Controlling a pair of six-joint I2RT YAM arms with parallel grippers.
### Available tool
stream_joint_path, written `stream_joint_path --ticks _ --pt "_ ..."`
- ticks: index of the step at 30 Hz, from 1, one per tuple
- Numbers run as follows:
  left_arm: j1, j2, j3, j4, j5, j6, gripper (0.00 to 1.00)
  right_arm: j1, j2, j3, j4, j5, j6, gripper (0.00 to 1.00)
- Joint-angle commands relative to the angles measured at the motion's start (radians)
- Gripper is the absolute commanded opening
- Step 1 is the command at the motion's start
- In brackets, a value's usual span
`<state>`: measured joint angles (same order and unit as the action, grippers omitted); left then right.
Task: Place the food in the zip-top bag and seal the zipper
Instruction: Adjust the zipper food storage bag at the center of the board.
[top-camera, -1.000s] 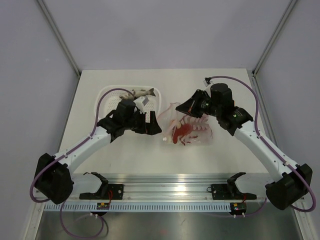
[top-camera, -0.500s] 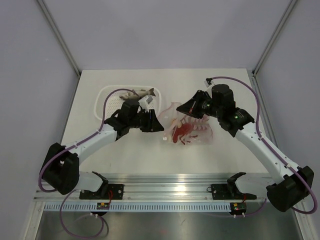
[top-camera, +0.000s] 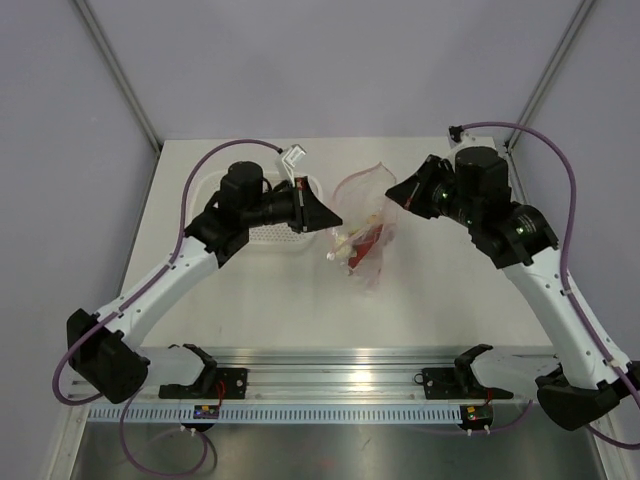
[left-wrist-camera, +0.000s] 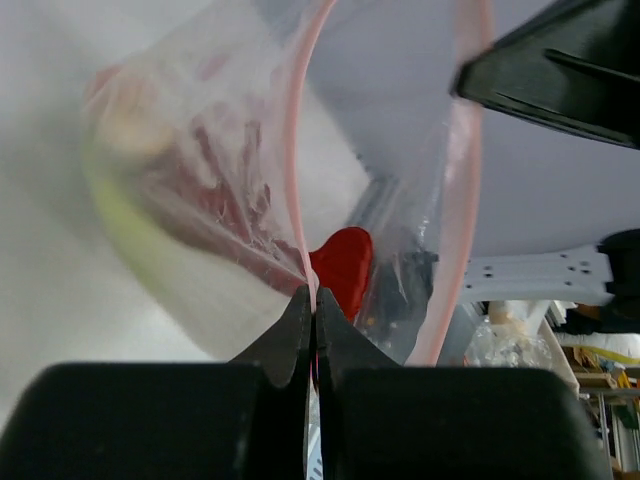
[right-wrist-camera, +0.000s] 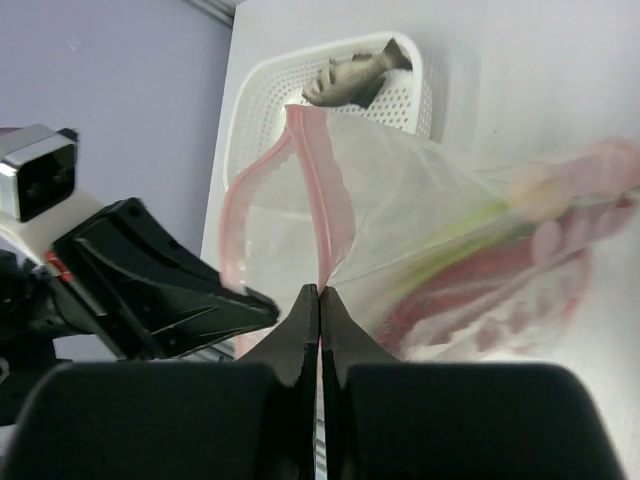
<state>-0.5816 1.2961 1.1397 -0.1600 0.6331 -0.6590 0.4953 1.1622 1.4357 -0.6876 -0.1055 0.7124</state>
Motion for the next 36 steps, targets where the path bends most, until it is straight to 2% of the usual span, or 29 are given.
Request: stream_joint_path --ticks 1,5,11,12,14,15,17,19,32,34,35,36 --pt "-0.02 -0.041 0.072 0.094 0.066 -0.06 0.0 0.005 -0.035 0.098 -0.119 0.128 -0.097 0.0" --pt "-0.02 0.054 0.089 0.155 0.099 -0.108 0.0 0.003 0.03 0.115 -0.122 0.135 -0.108 0.0" --pt "-0.02 0.121 0.111 0.142 0.068 -0.1 0.0 0.005 0.076 0.074 -0.108 0.193 -0.088 0.02" --pt "-0.02 0.121 0.107 0.149 0.071 -0.105 0.0 0.005 0.076 0.068 -0.107 0.191 -0.087 0.14" --pt "-0.02 0.117 0.106 0.151 0.066 -0.106 0.0 0.003 0.07 0.045 -0.095 0.185 -0.076 0.28" --pt "-0.02 0.115 0.107 0.151 0.065 -0.105 0.0 0.003 0.067 0.034 -0.095 0.185 -0.071 0.38" --pt "-0.02 0.115 0.107 0.149 0.062 -0.105 0.0 0.003 0.057 0.026 -0.096 0.19 -0.059 0.44" --pt "-0.02 0.114 0.109 0.154 0.059 -0.111 0.0 0.003 0.051 0.014 -0.11 0.191 -0.041 0.46" --pt "-0.02 0.137 0.101 0.183 0.027 -0.136 0.0 0.003 -0.055 -0.06 -0.128 0.158 0.025 0.44" --pt "-0.02 0.137 0.101 0.186 0.025 -0.139 0.0 0.003 -0.059 -0.072 -0.121 0.153 0.027 0.32" --pt "-0.02 0.137 0.101 0.185 0.022 -0.137 0.0 0.003 -0.059 -0.073 -0.113 0.148 0.027 0.22" --pt "-0.02 0.137 0.101 0.185 0.02 -0.137 0.0 0.003 -0.059 -0.081 -0.107 0.141 0.025 0.04"
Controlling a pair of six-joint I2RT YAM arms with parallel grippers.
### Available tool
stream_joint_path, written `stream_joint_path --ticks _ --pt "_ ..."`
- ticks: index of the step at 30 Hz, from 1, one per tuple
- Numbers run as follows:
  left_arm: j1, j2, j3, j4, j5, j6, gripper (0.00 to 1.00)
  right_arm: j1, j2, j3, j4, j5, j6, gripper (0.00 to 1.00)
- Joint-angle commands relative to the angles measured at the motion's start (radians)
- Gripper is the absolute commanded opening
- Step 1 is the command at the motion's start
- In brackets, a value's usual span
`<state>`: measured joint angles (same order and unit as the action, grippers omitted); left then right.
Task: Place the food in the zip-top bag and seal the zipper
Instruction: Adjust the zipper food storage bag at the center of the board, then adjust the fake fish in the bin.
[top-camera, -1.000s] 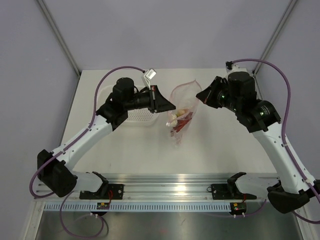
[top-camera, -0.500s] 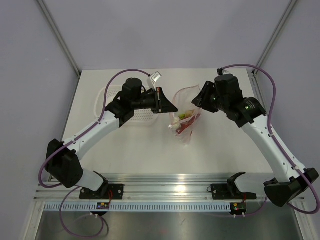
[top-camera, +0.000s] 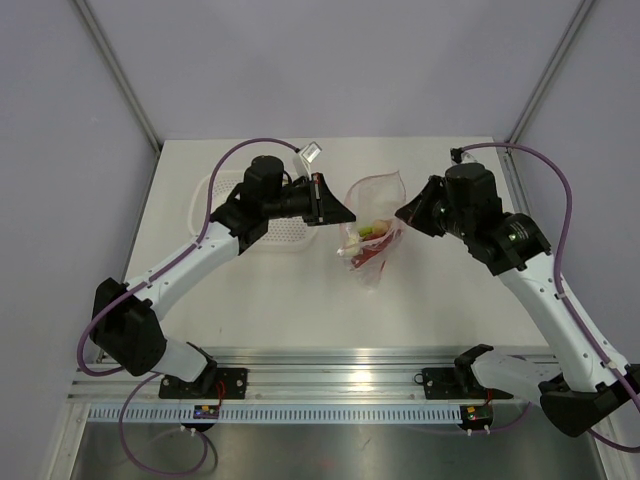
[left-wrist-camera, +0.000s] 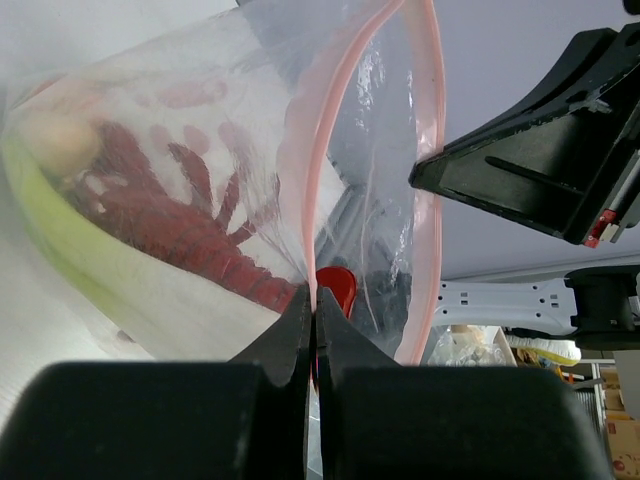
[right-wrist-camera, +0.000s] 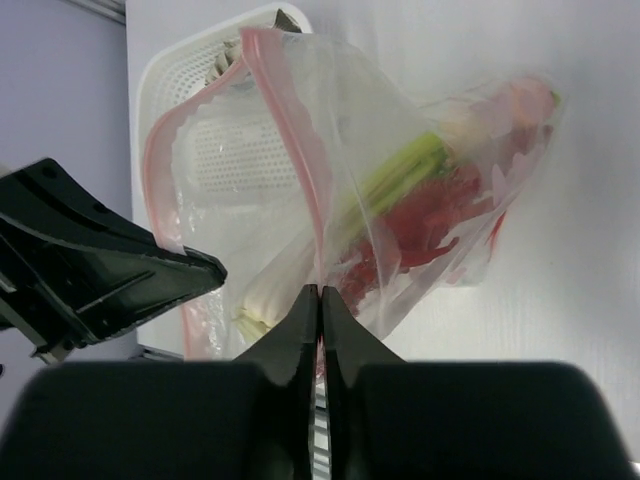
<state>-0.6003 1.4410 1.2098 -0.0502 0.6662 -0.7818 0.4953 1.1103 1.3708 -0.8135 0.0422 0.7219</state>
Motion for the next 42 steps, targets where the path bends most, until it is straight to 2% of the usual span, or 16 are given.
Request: stream_joint_path --ticks 1,4,5,7,8,9,11,15,18,21,23,26,27,30,38,42 --pt "-0.001 -0.01 0.033 0.072 -0.013 -0.011 0.0 0.003 -0.007 -0.018 0.028 -0.016 0.019 0.0" --pt "-0.001 -0.013 0.03 0.093 -0.002 -0.002 0.0 0.003 -0.006 -0.019 0.057 -0.031 0.019 0.0" --pt "0.0 -0.013 0.027 0.104 0.007 0.003 0.12 0.005 -0.009 -0.018 0.072 -0.033 0.019 0.0" --pt "0.002 -0.011 0.042 0.087 0.038 0.047 0.45 0.003 -0.009 -0.01 0.091 -0.031 0.014 0.0" --pt "0.005 -0.008 0.054 0.055 0.038 0.076 0.52 0.003 -0.007 -0.006 0.097 -0.03 0.013 0.0" --pt "0.008 -0.008 0.072 0.008 0.029 0.113 0.64 0.003 -0.009 0.004 0.103 -0.027 0.013 0.0" --pt "0.011 -0.011 0.141 -0.153 -0.046 0.257 0.77 0.003 -0.01 0.011 0.122 -0.022 0.016 0.0" --pt "0.026 -0.025 0.237 -0.373 -0.214 0.463 0.9 0.003 -0.009 0.022 0.169 -0.038 0.022 0.0" --pt "0.129 -0.059 0.186 -0.264 -0.058 0.44 0.91 0.003 0.011 0.04 0.191 -0.063 0.021 0.0" --pt "0.266 -0.099 0.074 -0.105 0.053 0.276 0.98 0.003 0.023 0.048 0.203 -0.08 0.017 0.0" --pt "0.332 -0.068 0.066 -0.118 0.033 0.268 0.99 0.003 0.022 0.044 0.215 -0.09 0.017 0.0" --pt "0.367 0.042 0.146 -0.296 -0.172 0.312 0.99 0.005 0.022 0.039 0.224 -0.103 0.017 0.0" --pt "0.366 0.067 0.19 -0.377 -0.31 0.372 0.99 0.005 0.023 0.036 0.224 -0.11 0.017 0.0" --pt "0.362 0.151 0.204 -0.375 -0.477 0.472 0.99 0.003 0.02 0.031 0.229 -0.12 0.017 0.0" --pt "0.347 0.412 0.362 -0.407 -0.654 0.656 0.99 0.003 0.025 0.02 0.237 -0.145 0.019 0.0" --pt "0.332 0.423 0.326 -0.277 -0.727 0.755 0.99 0.003 0.031 0.014 0.24 -0.154 0.024 0.0"
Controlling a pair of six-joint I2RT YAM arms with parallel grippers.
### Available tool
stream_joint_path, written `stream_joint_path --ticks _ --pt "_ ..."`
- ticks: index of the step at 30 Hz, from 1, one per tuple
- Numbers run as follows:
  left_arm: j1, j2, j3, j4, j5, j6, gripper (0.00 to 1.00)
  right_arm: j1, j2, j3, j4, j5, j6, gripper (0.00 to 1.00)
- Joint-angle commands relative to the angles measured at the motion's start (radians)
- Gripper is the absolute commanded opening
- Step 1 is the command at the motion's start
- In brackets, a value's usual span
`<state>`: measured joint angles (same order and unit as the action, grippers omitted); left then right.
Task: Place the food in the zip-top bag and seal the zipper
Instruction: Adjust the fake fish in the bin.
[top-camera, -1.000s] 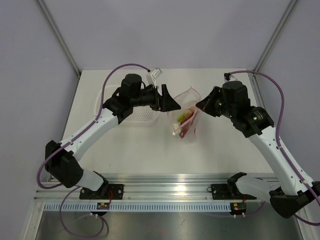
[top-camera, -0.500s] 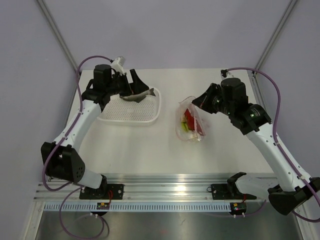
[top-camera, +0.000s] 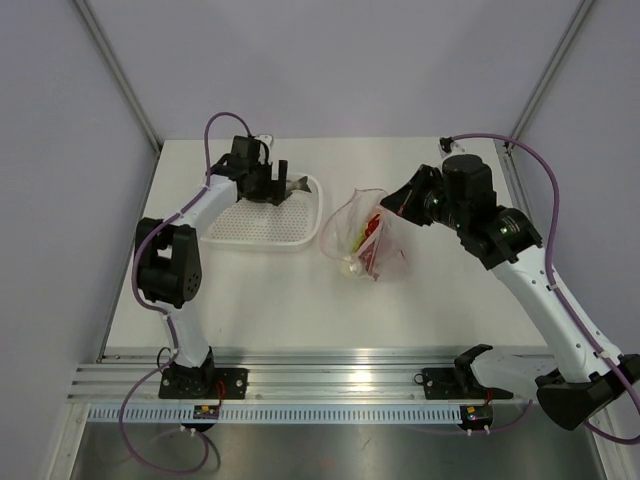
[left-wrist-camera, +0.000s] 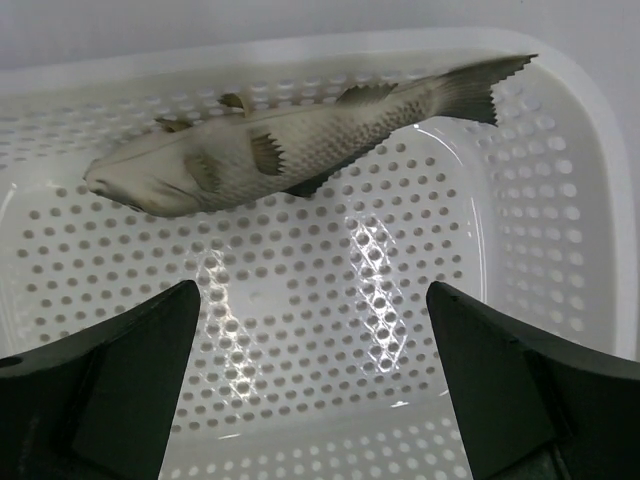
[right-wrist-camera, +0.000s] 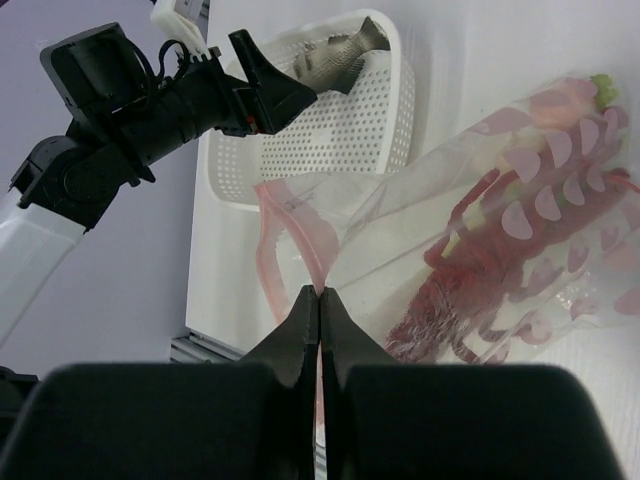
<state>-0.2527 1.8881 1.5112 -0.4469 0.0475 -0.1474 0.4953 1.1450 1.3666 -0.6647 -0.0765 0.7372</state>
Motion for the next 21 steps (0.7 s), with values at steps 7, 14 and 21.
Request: stream_joint_path --ticks 7,14,21 --pt "-0.011 0.072 0.081 0.202 -0.054 0.25 0.99 0.003 0.021 0.014 0.114 -0.065 0.011 0.0" --pt "0.0 0.216 0.193 0.106 0.081 0.246 0.95 0.003 0.024 0.0 0.119 -0.069 0.014 0.0" --pt "-0.002 0.184 0.199 -0.076 0.254 0.238 0.85 0.003 0.013 -0.011 0.128 -0.069 0.025 0.0"
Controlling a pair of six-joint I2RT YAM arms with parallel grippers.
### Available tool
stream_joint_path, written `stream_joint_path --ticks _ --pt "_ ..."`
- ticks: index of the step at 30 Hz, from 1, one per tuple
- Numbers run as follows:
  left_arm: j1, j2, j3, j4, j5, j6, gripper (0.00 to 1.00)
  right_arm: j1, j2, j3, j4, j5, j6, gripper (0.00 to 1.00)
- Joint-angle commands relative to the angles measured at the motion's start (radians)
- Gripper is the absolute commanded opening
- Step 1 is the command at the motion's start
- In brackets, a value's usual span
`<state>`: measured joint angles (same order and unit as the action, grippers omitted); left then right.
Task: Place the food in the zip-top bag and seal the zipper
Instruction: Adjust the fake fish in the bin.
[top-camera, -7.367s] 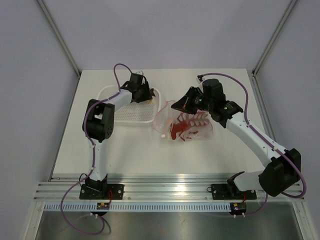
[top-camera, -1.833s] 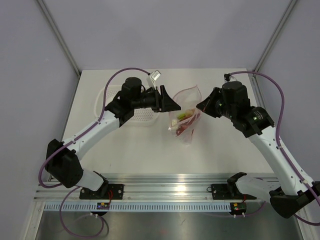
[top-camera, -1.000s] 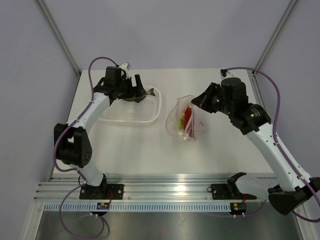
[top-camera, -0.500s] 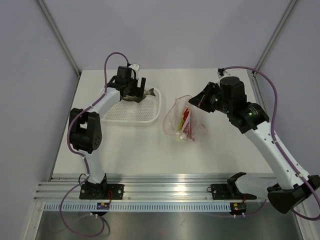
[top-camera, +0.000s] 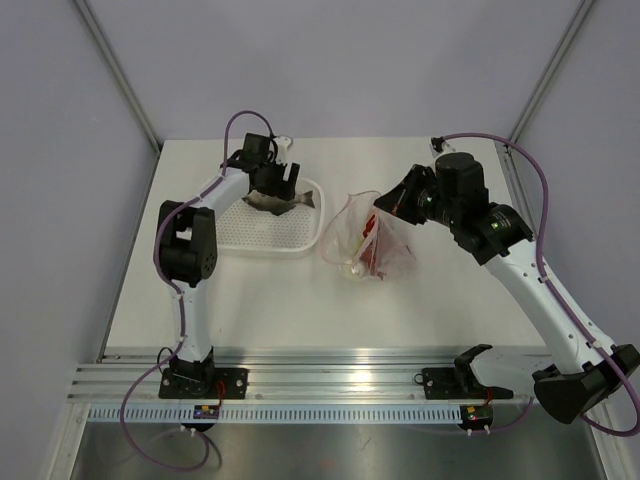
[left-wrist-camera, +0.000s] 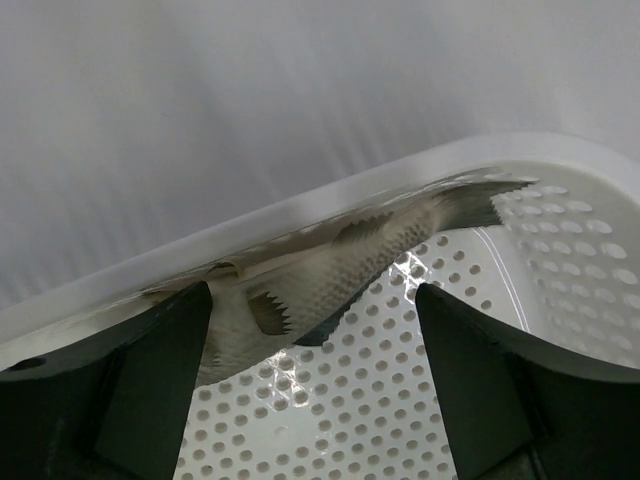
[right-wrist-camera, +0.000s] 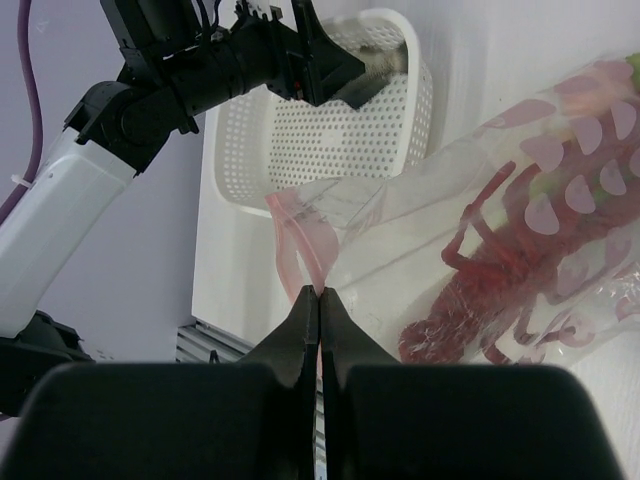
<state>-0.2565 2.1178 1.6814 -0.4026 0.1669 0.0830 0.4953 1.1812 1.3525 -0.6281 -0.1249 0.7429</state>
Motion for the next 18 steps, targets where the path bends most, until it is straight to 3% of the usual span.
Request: stream_joint_path --ticks 1,6,9,13,18 --pt "-0.001 -0.058 0.018 -0.136 0.144 0.006 0.83 0.003 -0.023 0.0 0.093 -0.021 0.021 0.0" --pt "-0.012 -0.114 0.035 -0.277 0.16 0.015 0.64 0.003 -0.034 -0.001 0.09 -0.022 0.021 0.0" --pt "-0.029 -0.128 0.061 -0.344 0.052 0.014 0.61 0.005 -0.035 -0.009 0.097 -0.024 0.023 0.0" --pt "-0.039 -0.186 0.012 -0.289 0.003 -0.022 0.7 0.003 -0.029 -0.018 0.113 -0.038 0.029 0.0" --pt "-0.084 -0.184 -0.002 -0.245 -0.056 0.109 0.82 0.003 -0.028 -0.018 0.117 -0.047 0.033 0.0"
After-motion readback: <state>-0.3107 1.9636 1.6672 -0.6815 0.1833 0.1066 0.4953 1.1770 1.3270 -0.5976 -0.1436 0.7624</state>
